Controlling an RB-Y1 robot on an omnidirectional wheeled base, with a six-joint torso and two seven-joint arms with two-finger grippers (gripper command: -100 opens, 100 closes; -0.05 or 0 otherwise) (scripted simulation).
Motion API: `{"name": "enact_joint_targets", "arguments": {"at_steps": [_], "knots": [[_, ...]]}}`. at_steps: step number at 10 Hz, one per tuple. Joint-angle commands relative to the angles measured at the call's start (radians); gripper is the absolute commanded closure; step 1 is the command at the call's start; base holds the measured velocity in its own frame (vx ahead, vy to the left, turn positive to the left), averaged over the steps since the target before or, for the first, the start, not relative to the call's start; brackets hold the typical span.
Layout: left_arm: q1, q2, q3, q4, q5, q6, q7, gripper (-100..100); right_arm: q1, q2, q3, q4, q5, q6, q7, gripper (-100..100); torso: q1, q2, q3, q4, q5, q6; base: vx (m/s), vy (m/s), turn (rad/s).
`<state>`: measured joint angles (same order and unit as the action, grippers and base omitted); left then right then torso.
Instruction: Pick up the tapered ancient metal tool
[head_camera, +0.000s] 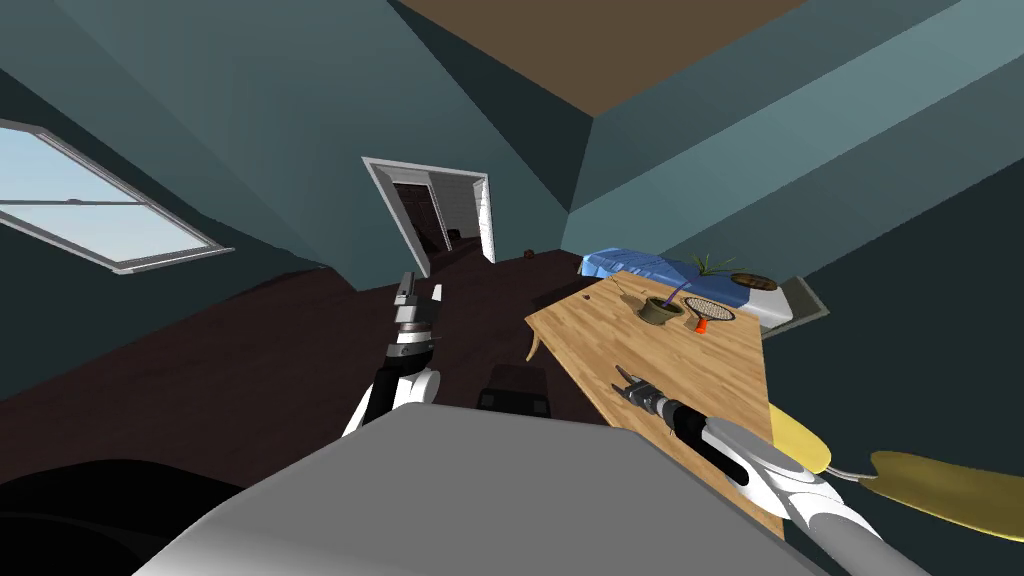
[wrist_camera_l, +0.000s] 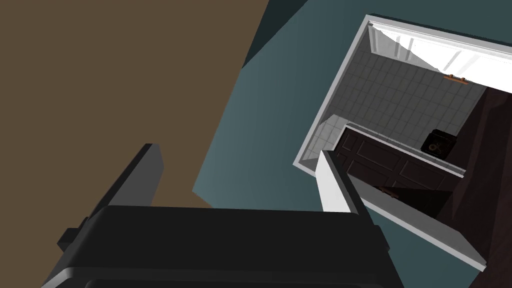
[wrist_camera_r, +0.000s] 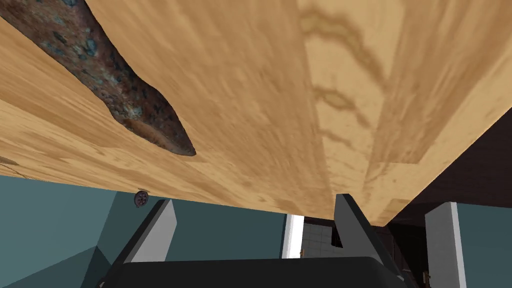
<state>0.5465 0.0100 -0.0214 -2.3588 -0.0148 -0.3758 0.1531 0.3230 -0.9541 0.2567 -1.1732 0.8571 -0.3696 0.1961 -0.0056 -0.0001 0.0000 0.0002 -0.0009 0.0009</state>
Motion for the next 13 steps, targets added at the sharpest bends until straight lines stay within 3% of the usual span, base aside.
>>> {"name": "enact_joint_targets", "arguments": {"at_steps": [1, 5, 8, 11, 12, 13], "knots": [[0.0, 0.0, 0.0, 0.0, 0.0, 0.0, 0.0, 0, -0.015, -0.01, 0.023, 0.05, 0.043, 0.013, 0.012, -100, 0.0, 0.0, 0.0, 0.0, 0.0, 0.0, -0.019, -0.07, 0.36], [0.0, 0.0, 0.0, 0.0, 0.0, 0.0, 0.0, 0, -0.036, -0.041, 0.059, 0.14, 0.105, 0.027, 0.019, -100, 0.004, 0.0, 0.0, 0.0, 0.001, 0.0, -0.013, -0.036, 0.172], [0.0, 0.0, 0.0, 0.0, 0.0, 0.0, 0.0, 0, -0.044, -0.055, 0.079, 0.178, 0.134, 0.033, 0.023, -100, 0.004, 0.0, 0.0, 0.0, 0.001, 0.001, -0.007, -0.027, 0.112], [0.0, 0.0, 0.0, 0.0, 0.0, 0.0, 0.0, 0, -0.047, -0.055, 0.087, 0.185, 0.141, 0.039, 0.019, -100, 0.004, -0.001, 0.0, 0.0, 0.001, 0.001, -0.002, -0.018, 0.048], [0.0, 0.0, 0.0, 0.0, 0.0, 0.0, 0.0, 0, -0.048, -0.054, 0.087, 0.188, 0.142, 0.037, 0.022, 0, 0.005, -0.001, 0.0, 0.0, 0.001, 0.001, 0.0, 0.0, 0.0], [0.0, 0.0, 0.0, 0.0, 0.0, 0.0, 0.0, 0, -0.054, -0.025, 0.092, 0.202, 0.142, 0.056, 0.036, -100, 0.005, -0.001, 0.0, 0.0, 0.001, 0.001, 0.017, -0.034, 0.066]]}}
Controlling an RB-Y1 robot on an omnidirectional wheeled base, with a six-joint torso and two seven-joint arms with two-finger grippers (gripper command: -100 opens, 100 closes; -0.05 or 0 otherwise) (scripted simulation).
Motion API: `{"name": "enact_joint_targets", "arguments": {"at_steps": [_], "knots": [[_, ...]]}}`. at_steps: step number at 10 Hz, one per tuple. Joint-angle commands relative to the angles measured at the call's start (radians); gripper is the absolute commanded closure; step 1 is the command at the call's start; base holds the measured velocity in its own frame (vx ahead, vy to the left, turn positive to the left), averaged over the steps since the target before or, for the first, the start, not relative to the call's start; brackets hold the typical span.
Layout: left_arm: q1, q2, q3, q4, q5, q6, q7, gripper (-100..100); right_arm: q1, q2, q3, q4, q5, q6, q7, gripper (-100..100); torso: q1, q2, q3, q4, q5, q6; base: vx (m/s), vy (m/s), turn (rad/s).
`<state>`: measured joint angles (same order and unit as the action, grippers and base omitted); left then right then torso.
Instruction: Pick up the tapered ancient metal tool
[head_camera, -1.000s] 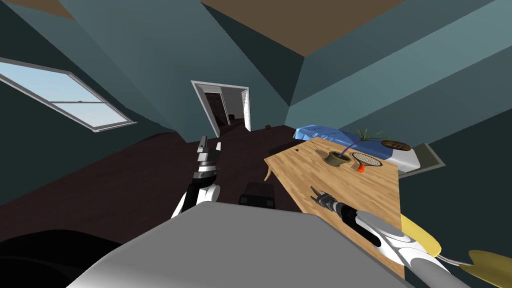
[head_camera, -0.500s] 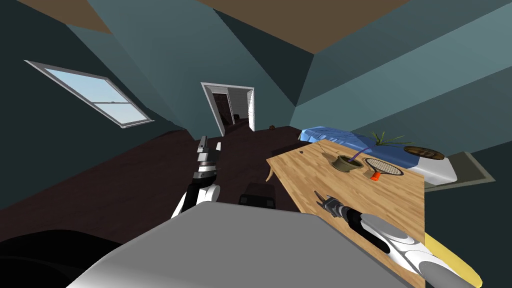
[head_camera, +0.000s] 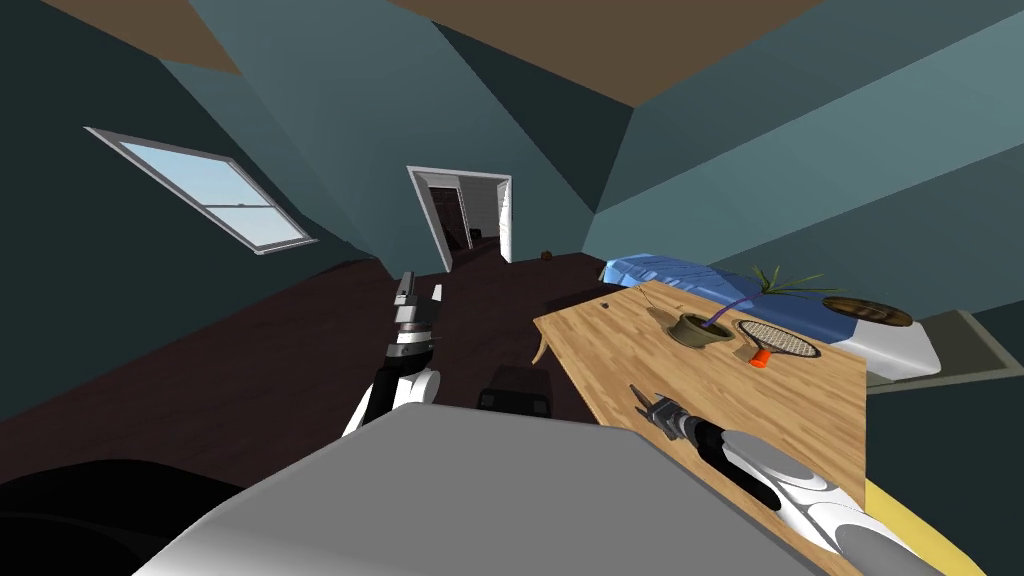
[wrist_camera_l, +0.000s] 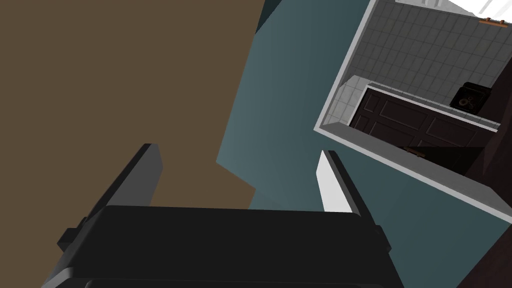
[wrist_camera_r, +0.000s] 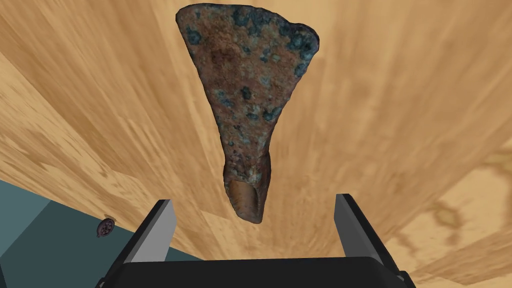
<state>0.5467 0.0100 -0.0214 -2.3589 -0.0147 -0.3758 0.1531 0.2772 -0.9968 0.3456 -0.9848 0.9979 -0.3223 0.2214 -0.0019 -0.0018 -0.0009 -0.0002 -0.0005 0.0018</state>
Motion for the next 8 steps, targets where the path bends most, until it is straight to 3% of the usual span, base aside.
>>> {"name": "enact_joint_targets", "arguments": {"at_steps": [1, 3, 4, 8], "knots": [[0.0, 0.0, 0.0, 0.0, 0.0, 0.0, 0.0, 0, -0.011, 0.029, 0.005, 0.02, 0.001, 0.016, 0.016, -100, 0.0, 0.0, 0.0, 0.0, 0.0, 0.0, 0.026, -0.065, 0.068], [0.0, 0.0, 0.0, 0.0, 0.0, 0.0, 0.0, 0, -0.011, 0.037, 0.003, 0.023, 0.0, 0.019, 0.02, -100, -0.002, -0.001, -0.001, 0.0, -0.001, 0.0, 0.026, -0.047, 0.042], [0.0, 0.0, 0.0, 0.0, 0.0, 0.0, 0.0, 0, -0.012, 0.039, 0.003, 0.026, 0.0, 0.02, 0.023, 100, 0.0, -0.001, 0.0, 0.0, 0.0, 0.0, 0.003, -0.006, -0.001], [0.0, 0.0, 0.0, 0.0, 0.0, 0.0, 0.0, 0, -0.012, 0.039, 0.003, 0.025, 0.0, 0.019, 0.023, 100, 0.001, 0.0, 0.0, 0.0, 0.0, 0.0, 0.0, 0.0, 0.0]]}}
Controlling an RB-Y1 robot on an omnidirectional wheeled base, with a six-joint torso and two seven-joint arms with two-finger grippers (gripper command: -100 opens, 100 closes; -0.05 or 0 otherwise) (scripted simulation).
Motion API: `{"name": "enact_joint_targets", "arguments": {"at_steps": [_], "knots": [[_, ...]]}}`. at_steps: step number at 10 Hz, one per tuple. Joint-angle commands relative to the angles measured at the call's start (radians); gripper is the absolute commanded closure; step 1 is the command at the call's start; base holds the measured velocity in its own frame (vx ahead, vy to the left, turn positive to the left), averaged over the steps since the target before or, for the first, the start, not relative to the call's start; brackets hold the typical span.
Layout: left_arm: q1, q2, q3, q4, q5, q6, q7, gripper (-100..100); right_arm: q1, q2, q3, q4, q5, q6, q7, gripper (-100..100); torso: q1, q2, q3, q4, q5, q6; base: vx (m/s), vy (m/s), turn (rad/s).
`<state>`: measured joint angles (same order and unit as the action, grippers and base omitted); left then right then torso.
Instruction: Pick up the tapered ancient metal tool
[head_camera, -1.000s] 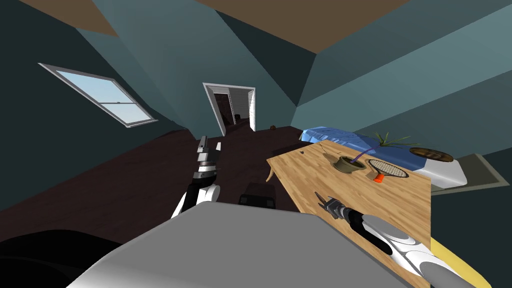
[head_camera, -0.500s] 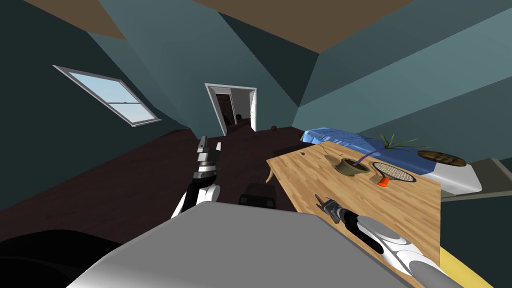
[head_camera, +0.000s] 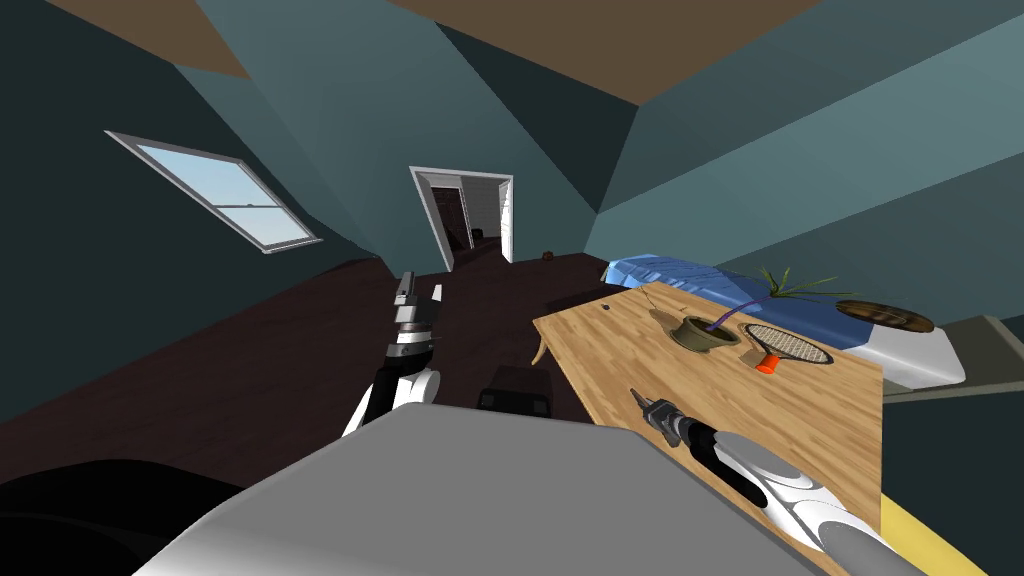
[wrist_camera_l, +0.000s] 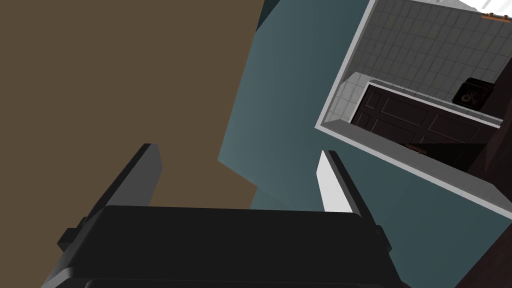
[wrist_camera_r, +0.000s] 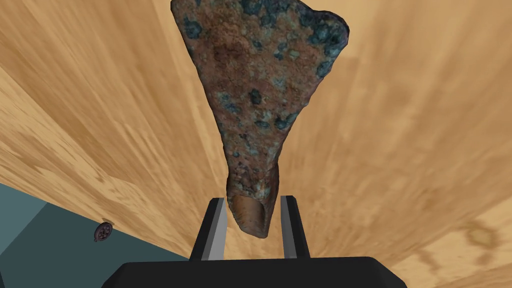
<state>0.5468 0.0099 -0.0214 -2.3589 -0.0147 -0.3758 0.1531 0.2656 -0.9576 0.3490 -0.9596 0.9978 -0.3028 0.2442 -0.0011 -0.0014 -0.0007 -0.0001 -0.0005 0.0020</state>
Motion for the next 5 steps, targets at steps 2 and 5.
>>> {"name": "enact_joint_targets", "arguments": {"at_steps": [2, 5], "knots": [[0.0, 0.0, 0.0, 0.0, 0.0, 0.0, 0.0, 0, 0.005, -0.028, -0.002, -0.014, 0.001, -0.014, -0.015, 100, 0.0, 0.0, 0.0, 0.0, 0.0, 0.0, -0.008, 0.019, -0.047], [0.0, 0.0, 0.0, 0.0, 0.0, 0.0, 0.0, 0, 0.013, -0.043, 0.002, -0.031, 0.002, -0.011, -0.028, 0, 0.003, 0.002, 0.001, 0.0, 0.001, 0.0, -0.02, 0.038, -0.037]]}}
